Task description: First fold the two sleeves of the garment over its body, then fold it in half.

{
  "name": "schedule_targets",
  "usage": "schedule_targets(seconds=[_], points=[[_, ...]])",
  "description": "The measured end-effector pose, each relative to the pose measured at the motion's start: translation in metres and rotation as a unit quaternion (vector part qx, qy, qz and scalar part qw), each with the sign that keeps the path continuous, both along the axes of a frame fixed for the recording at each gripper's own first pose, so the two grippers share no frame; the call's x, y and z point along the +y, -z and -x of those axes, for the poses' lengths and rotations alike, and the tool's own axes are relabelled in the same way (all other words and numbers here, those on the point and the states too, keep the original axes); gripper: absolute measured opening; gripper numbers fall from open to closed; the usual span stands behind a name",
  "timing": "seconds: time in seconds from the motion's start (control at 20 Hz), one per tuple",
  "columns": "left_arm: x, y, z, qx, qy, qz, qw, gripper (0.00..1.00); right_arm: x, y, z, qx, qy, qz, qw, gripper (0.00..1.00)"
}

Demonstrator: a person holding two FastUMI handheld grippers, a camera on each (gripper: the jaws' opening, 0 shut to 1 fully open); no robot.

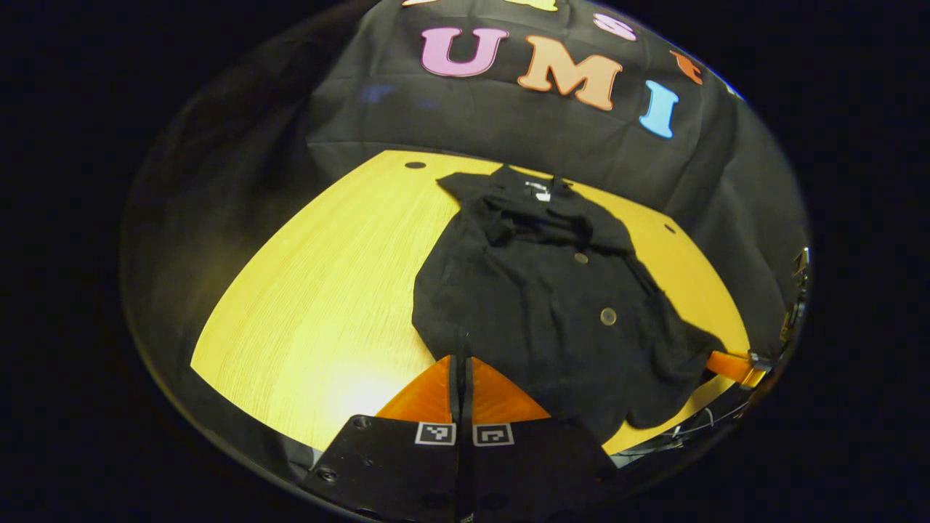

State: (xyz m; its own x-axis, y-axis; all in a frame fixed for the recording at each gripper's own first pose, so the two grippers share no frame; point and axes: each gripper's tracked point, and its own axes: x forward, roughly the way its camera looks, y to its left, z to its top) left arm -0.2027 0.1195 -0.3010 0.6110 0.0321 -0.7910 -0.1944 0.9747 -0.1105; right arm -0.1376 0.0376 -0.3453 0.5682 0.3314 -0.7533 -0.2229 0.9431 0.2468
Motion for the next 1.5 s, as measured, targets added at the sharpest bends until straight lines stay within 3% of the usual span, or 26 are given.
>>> schedule_targets(seconds=[0.75,1.5], points=[[0.005,-0.053,-0.121,-0.083,0.033,-0.009,0.996,0.0,0.027,-0.083,-0.127,-0.096,0.014,-0.039,0.994,0.02],[0.031,-0.074,-0.257,-0.15,0.067,-0.019,0.986,0.0,0.043,-0.117,-0.243,-0.147,0.055,-0.035,0.987,0.02]])
